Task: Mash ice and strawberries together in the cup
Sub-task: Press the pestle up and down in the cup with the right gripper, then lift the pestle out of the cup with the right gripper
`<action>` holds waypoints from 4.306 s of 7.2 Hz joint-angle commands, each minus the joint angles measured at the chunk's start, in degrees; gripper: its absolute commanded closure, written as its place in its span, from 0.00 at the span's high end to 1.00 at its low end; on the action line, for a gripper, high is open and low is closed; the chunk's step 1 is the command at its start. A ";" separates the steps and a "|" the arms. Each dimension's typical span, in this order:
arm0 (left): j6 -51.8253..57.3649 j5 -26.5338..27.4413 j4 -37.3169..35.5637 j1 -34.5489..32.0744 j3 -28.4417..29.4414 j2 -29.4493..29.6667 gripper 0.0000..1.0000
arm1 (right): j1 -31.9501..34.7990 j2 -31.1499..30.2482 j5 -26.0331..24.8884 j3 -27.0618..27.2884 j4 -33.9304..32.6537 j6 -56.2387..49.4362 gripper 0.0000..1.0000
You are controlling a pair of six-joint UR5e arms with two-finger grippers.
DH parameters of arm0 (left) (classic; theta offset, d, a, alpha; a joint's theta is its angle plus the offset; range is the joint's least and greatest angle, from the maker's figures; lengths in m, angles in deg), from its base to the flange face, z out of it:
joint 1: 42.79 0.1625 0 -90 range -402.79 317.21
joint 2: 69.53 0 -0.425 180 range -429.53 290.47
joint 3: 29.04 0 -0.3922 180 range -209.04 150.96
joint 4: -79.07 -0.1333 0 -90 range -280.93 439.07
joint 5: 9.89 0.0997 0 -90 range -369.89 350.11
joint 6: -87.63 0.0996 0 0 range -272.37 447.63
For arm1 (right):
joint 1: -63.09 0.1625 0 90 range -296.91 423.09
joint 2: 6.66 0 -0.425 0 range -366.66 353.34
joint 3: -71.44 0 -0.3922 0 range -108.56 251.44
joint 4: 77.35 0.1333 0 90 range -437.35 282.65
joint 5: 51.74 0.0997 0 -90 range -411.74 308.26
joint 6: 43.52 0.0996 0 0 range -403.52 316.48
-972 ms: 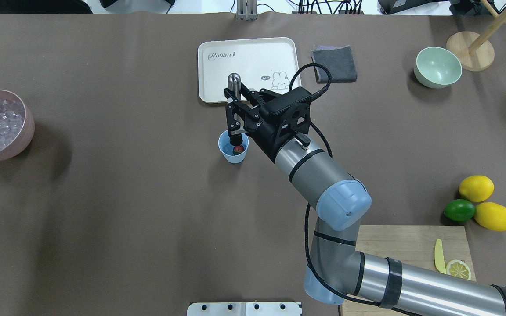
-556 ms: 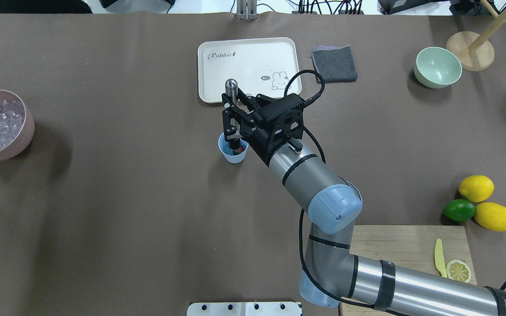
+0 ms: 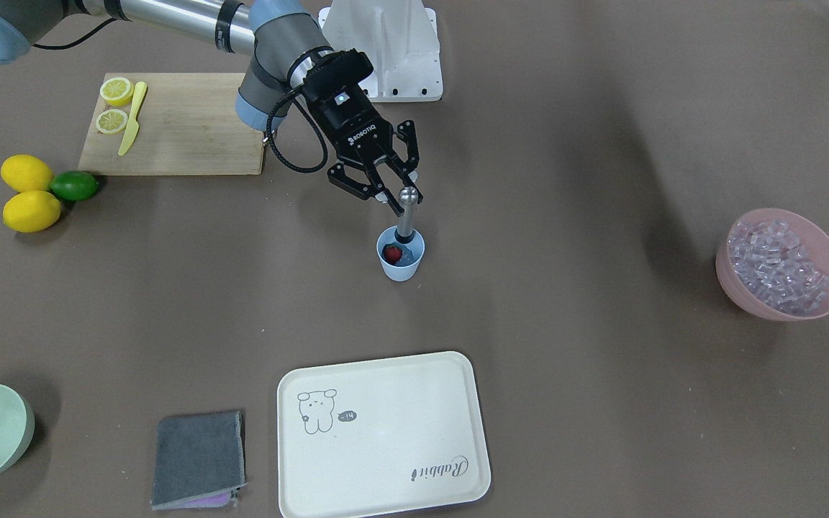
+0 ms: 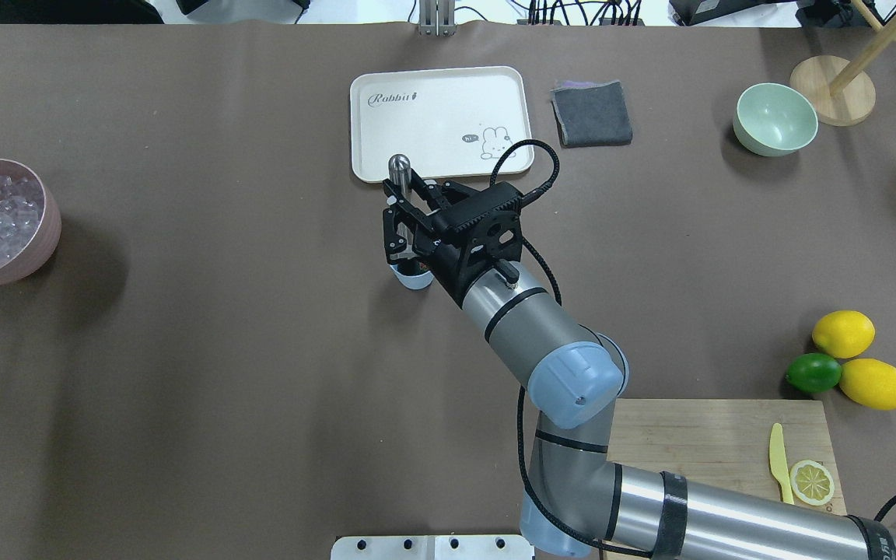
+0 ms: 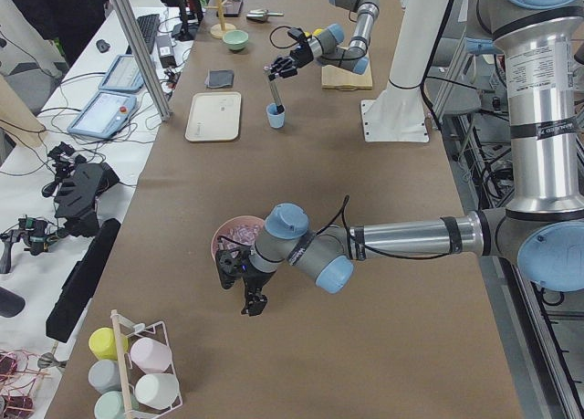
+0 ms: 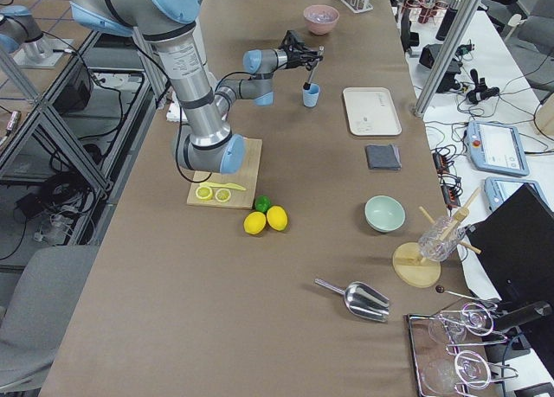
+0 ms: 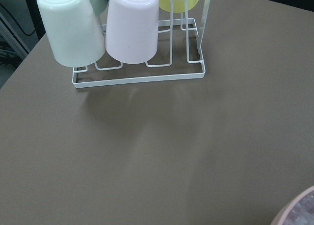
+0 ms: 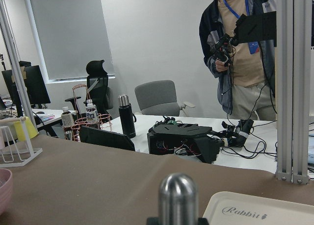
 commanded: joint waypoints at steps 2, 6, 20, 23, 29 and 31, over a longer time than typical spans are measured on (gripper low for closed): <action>-0.03 -0.03 0.35 0.01 -0.08 -0.15 0.98 | 0.41 0.67 -0.02 0.35 -0.09 -0.13 0.00; -0.03 0.06 0.35 0.01 -0.08 -0.07 0.98 | 1.56 0.77 -0.02 -0.18 -0.53 -0.13 0.00; -0.04 -0.03 0.35 0.01 -0.43 0.29 0.98 | -0.01 0.33 -3.25 -1.49 -0.09 0.13 0.00; -0.03 -0.03 0.35 0.01 -0.43 0.29 0.98 | -0.20 0.41 -3.54 -3.70 -0.18 0.05 0.00; -0.03 -0.12 0.35 0.01 -0.60 0.55 0.98 | 5.32 1.82 1.45 8.48 -6.98 -0.22 0.00; -0.03 -0.03 0.44 -0.07 -1.04 0.20 0.98 | 7.87 1.91 3.83 14.48 -17.54 0.48 0.00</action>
